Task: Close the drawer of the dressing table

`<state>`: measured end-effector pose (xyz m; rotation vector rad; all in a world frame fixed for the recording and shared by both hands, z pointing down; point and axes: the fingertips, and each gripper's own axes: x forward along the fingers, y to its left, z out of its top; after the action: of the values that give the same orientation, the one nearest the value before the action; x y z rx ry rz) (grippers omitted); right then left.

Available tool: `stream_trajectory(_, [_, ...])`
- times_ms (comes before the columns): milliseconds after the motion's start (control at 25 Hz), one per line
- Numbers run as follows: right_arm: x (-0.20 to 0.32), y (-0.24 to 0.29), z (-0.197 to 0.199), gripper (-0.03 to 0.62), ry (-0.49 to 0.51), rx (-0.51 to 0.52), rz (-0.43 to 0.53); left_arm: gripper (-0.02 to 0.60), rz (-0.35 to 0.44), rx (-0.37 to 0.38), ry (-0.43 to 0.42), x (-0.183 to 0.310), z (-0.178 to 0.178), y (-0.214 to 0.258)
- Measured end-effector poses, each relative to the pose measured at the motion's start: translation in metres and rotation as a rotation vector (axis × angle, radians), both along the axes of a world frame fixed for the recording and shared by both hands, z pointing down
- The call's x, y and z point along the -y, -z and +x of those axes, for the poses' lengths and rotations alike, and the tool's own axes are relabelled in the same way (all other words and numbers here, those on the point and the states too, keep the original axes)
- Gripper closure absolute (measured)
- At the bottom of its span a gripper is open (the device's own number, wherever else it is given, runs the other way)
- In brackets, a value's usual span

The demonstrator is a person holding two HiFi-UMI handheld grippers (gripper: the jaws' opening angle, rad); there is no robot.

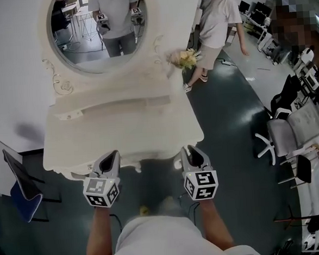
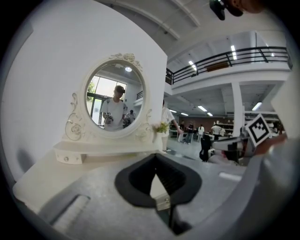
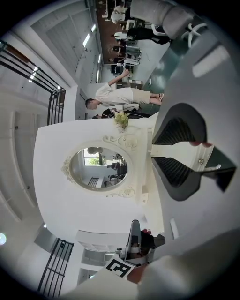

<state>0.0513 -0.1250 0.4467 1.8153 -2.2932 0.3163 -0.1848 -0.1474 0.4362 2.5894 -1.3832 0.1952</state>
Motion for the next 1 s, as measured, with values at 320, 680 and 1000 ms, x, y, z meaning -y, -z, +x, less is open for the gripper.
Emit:
stream_trajectory(320, [0.042, -0.016, -0.012, 0.528, 0.015, 0.018, -0.026, 0.583, -0.030, 0.011, 0.005, 0.033, -0.010, -0.015])
stream_trajectory(680, [0.116, -0.042, -0.010, 0.519, 0.046, 0.040, -0.084, 0.583, -0.083, 0.037, 0.026, 0.095, -0.006, -0.036])
stream_trajectory(1000, [0.195, -0.072, -0.004, 0.519, 0.076, 0.042, -0.143, 0.583, -0.148, 0.047, 0.022, 0.166, 0.012, -0.064])
